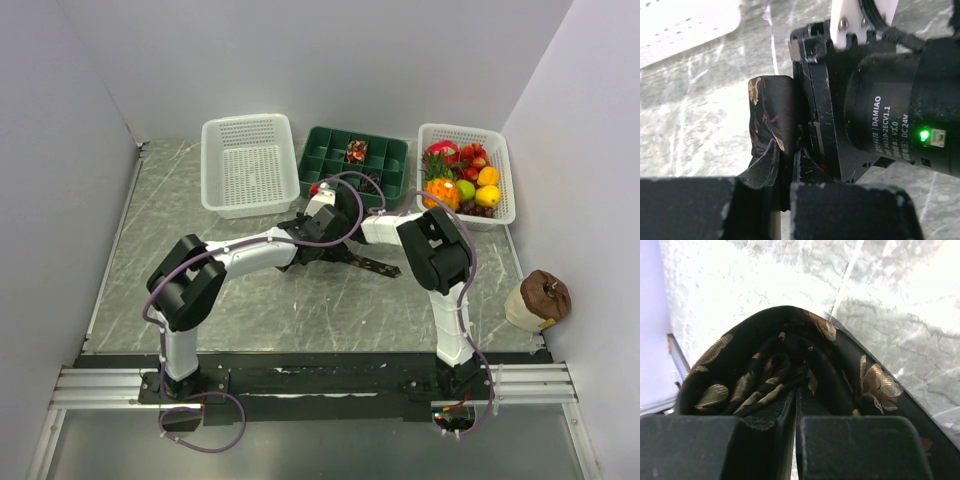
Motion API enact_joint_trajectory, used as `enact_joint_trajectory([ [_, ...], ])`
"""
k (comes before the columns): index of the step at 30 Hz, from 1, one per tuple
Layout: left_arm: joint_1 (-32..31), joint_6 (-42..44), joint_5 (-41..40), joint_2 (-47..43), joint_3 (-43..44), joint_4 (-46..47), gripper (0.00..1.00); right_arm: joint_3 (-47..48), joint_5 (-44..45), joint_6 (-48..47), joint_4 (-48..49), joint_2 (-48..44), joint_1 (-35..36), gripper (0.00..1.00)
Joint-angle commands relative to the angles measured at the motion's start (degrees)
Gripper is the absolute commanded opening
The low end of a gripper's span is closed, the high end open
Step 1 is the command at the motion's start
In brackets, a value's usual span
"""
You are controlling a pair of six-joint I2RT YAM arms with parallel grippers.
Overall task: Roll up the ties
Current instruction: Roll the tie at the center of the board.
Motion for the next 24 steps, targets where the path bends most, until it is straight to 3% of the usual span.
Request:
enact_joint_trajectory([
  [1, -0.62, -2.02, 5.73, -1.14, 0.41, 5.38, 0.02, -2.68, -3.37, 3.81, 10.69, -1.51, -0.18, 0.08],
  [17, 1.66, -4.04, 1.68, 5.81, 3.31, 3.08, 0.01, -9.28, 4.45, -6.12, -1.42, -16.97, -3.61, 0.08],
  [24, 1.92, -2.11, 3.70, 7.83, 6.39, 3.70, 0.01, -9.72, 6.92, -8.41, -4.42, -17.77, -6.24, 0.08],
])
